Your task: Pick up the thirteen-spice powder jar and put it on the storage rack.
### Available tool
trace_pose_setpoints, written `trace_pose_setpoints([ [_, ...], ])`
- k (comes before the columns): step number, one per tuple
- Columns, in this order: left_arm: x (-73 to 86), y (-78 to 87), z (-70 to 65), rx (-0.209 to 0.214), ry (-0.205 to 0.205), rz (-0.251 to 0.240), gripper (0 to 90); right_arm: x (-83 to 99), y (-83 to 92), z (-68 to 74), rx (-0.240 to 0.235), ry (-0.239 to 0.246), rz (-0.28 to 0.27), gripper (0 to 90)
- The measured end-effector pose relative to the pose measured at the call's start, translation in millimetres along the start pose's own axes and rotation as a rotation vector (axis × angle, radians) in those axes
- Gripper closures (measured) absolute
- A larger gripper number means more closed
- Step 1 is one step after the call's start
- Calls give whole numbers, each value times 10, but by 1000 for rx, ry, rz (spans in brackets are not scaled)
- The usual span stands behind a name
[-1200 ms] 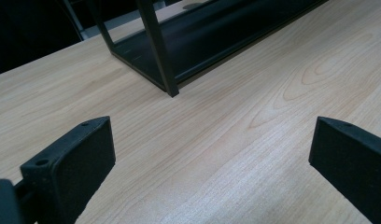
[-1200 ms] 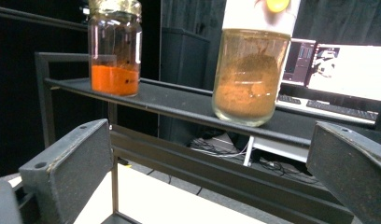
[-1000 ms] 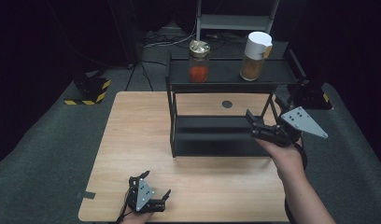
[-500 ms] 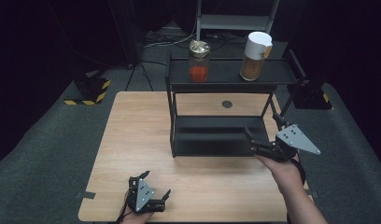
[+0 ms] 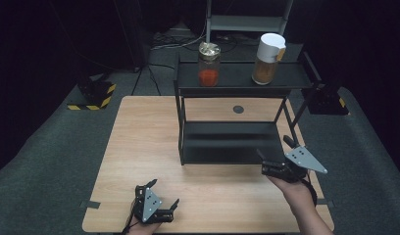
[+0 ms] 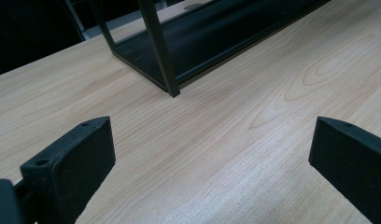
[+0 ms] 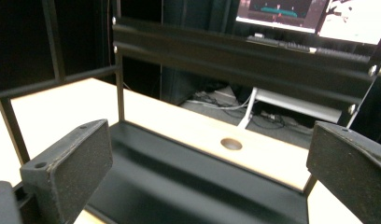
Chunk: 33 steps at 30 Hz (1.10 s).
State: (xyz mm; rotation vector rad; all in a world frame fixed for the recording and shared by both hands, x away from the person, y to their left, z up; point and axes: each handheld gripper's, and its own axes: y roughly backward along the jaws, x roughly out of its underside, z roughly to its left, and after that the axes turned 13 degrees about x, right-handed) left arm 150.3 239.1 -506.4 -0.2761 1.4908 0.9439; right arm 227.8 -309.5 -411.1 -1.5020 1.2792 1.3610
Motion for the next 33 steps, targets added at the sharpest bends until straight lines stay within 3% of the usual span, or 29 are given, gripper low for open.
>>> trace_pose_setpoints([
  [33,-9,-11,-33,-10,-14,8,5,819,154,41,-1,20,236,0],
])
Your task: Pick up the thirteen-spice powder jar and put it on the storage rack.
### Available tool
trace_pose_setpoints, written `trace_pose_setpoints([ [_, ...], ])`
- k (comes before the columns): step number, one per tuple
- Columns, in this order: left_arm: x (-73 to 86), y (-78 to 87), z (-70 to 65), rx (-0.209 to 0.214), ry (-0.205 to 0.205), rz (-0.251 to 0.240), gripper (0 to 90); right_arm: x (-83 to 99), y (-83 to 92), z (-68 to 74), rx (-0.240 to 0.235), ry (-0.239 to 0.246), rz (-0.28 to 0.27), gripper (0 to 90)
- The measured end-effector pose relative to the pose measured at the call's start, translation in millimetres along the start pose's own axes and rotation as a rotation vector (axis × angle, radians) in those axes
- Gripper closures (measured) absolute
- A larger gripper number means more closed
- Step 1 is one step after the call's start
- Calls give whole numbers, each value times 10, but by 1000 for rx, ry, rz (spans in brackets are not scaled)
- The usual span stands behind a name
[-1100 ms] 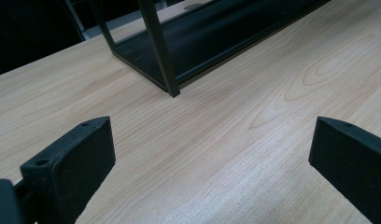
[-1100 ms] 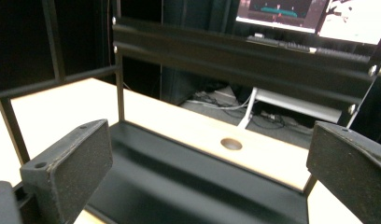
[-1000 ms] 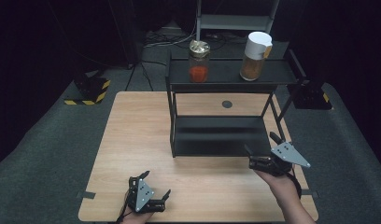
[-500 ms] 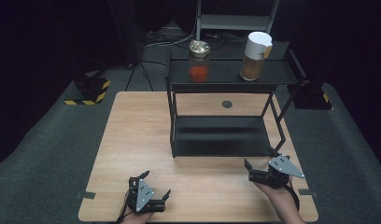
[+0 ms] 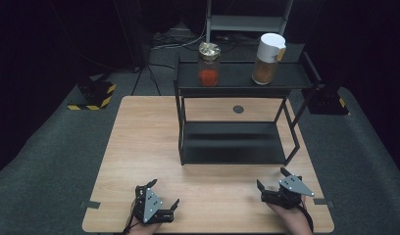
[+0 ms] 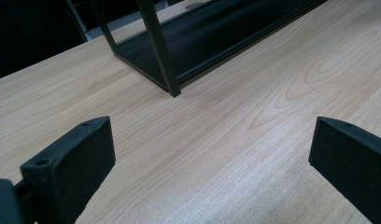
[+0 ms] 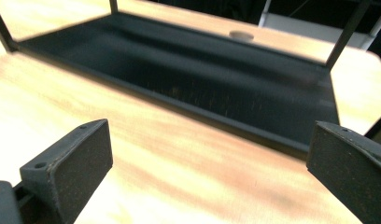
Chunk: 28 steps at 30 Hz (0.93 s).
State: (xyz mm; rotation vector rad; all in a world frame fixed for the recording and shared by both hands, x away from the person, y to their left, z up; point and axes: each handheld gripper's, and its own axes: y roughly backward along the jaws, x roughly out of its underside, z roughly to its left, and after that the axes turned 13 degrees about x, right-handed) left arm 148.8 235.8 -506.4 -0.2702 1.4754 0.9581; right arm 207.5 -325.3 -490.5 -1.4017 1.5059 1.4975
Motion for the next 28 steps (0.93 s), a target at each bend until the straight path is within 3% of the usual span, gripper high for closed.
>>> trace_pose_setpoints([
  [11,-5,-5,-14,-3,-7,4,5,-31,58,19,-5,98,52,0],
  [13,-4,-4,-21,-6,-10,4,5,-42,63,36,-3,99,60,0],
  [17,2,-6,-43,-14,-18,3,5,-4,107,109,8,134,31,0],
  [21,-20,-21,-51,-19,-17,15,5,-30,109,155,6,176,40,0],
  [28,-58,-39,-47,-13,-29,39,5,1,141,164,8,186,24,0],
])
